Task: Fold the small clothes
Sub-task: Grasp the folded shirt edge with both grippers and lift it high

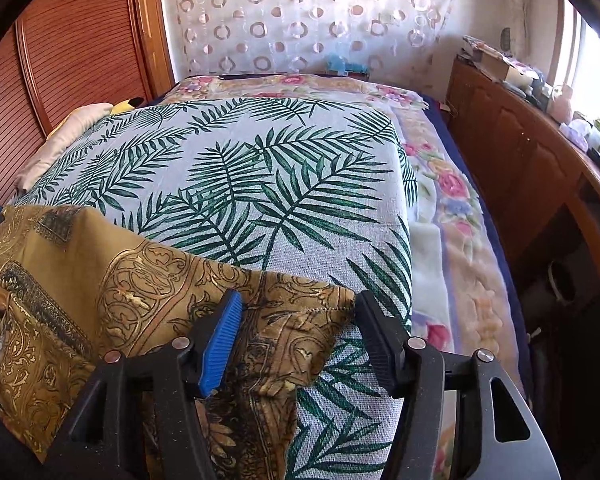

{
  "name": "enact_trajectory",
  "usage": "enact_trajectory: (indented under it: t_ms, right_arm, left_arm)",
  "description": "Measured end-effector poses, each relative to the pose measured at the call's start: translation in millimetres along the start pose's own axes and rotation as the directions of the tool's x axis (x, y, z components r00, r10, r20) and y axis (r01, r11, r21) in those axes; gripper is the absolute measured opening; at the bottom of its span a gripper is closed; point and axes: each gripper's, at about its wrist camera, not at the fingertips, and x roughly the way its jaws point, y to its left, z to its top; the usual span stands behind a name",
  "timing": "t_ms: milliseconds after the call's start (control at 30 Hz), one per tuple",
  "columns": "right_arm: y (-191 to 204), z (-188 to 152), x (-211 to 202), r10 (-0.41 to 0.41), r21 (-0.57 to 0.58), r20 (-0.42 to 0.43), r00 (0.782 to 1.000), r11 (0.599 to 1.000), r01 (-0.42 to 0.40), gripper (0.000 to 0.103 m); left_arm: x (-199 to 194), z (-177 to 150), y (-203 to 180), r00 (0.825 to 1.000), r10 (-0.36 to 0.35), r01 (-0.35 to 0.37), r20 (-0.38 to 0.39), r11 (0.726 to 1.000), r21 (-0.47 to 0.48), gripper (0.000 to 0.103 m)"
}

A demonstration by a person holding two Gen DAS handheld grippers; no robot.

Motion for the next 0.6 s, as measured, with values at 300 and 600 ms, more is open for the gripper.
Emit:
enact_trajectory:
  t_ms: [300,600]
  right_arm:
    - [-2.7,-1.2,8.0,-0.014,0.015,0.006,1.000,1.000,0.014,0.071]
    - [-4.6,-1.5,9.6,0.005,-0.001,0.001,1.000,1.000,-0.005,0.071]
  left_arm:
    - [0.4,-1.6,-3.1,1.000,0.022,-0.022,0.006,1.000,0.021,0.084]
    - [-3.3,-3.2,-5.1,1.000,0.002,-0.003,0.027,1.000,0.029,0.066]
